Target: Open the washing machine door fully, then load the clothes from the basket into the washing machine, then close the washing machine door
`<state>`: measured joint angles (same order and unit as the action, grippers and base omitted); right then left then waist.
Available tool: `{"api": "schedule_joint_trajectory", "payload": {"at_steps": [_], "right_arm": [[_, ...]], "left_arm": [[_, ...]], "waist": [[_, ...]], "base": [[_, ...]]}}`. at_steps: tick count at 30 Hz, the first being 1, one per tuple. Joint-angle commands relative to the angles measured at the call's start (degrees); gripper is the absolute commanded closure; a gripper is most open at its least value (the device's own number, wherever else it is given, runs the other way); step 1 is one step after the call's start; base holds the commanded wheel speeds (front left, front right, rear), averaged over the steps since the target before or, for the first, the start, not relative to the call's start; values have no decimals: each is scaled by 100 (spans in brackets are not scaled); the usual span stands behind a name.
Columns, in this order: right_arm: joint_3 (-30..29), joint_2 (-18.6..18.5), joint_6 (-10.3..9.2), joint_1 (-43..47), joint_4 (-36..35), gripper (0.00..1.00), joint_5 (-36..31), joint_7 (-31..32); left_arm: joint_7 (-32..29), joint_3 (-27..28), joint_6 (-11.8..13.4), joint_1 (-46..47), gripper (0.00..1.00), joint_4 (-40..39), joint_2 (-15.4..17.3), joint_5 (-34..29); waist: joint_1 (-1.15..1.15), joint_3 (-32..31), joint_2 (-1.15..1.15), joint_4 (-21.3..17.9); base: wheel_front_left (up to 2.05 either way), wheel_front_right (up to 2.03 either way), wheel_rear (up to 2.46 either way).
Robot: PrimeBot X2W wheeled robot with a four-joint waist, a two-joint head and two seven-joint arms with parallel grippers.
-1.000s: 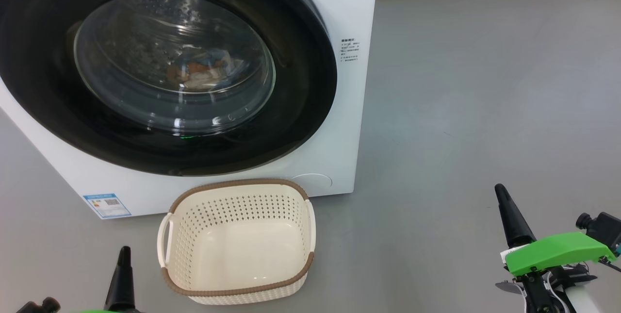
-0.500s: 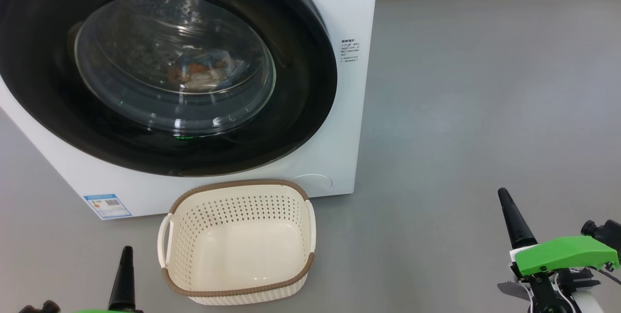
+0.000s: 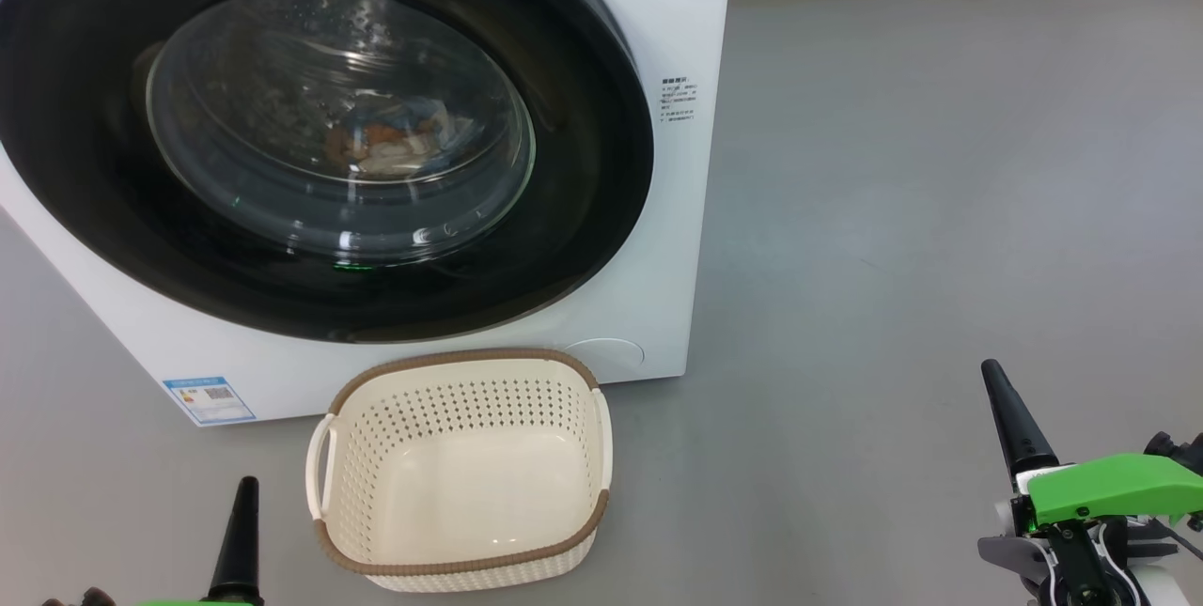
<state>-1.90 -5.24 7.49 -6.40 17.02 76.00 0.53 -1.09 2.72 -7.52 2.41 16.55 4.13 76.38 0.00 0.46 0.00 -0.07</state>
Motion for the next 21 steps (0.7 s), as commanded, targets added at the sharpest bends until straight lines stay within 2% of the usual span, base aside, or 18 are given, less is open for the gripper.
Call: {"api": "schedule_joint_trajectory", "payload": {"at_steps": [1, 21], "right_arm": [[35, -9, 6, -49, -188, 100, 184, 72], [-285, 140, 2, 3, -268, 100, 1209, 416]], "left_arm": [[-62, 182, 2, 288, 100, -183, 29, 147], [-399, 325, 3, 351, 100, -231, -78, 1144]], "waist": [[0, -2, 0, 1], [0, -20, 0, 5]], "base": [[0, 0, 0], [0, 0, 0]]}}
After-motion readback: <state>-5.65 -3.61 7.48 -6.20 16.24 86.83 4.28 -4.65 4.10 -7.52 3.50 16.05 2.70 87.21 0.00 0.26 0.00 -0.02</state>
